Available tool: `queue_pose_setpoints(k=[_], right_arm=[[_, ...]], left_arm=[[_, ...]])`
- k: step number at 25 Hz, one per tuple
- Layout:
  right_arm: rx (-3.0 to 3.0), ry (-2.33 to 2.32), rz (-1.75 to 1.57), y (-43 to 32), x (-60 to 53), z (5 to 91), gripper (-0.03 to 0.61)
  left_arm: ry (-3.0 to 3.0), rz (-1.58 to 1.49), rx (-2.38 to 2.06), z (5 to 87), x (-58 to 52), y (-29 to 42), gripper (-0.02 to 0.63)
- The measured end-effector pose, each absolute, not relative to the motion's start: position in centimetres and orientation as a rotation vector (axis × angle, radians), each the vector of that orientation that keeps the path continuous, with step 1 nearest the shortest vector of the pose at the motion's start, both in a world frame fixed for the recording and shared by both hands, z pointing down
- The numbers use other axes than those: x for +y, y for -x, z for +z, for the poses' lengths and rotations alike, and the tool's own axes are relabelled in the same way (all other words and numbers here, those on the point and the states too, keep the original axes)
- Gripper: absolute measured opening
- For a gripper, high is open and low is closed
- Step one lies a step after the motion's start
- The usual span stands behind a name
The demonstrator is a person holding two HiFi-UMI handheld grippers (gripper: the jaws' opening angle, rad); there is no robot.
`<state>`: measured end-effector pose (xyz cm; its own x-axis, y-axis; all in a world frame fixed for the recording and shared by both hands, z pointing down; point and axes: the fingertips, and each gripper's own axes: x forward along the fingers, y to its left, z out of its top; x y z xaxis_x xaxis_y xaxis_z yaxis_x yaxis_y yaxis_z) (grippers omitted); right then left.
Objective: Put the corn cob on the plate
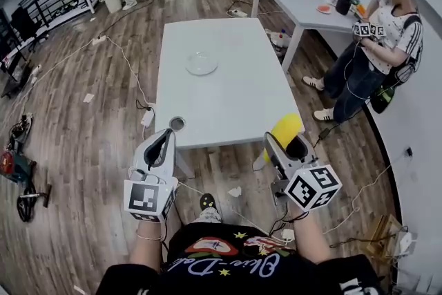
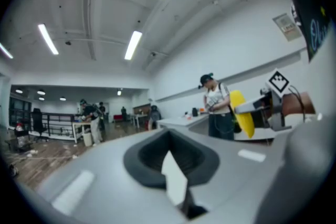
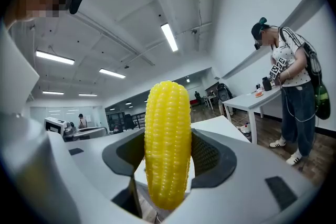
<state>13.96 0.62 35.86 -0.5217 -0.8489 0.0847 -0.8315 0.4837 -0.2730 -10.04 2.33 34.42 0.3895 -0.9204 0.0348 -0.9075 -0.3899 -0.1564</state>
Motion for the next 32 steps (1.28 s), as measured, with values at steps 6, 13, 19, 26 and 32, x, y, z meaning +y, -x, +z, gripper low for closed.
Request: queue_pose_setpoints(k=[6, 13, 19, 26, 32], right_arm=[[2.713, 1.408, -0.53, -8.9, -9.4, 36.8, 0.261], [2.865, 1.241, -0.649, -7.0, -22.6, 38.1, 0.261], [3.166, 0.964, -0.775, -2.1, -34.2, 41.4, 0.261], [3.434, 0.776, -0.849, 3.4, -41.2, 46.5, 0.261], [3.595, 0.789, -1.042, 7.4, -44.1, 52.1, 0.261]], left_arm=[[2.575, -0.121, 1.656, 34.2, -7.7, 12.1, -0.008], [2.613, -0.123, 1.791, 35.6, -16.5, 12.8, -0.008], [2.517, -0.119, 1.941, 34.6, -22.4, 13.8, -0.008], [2.468, -0.101, 1.983, 35.1, -25.7, 14.6, -0.008], [2.553, -0.064, 1.977, 36.4, -28.2, 15.7, -0.008]])
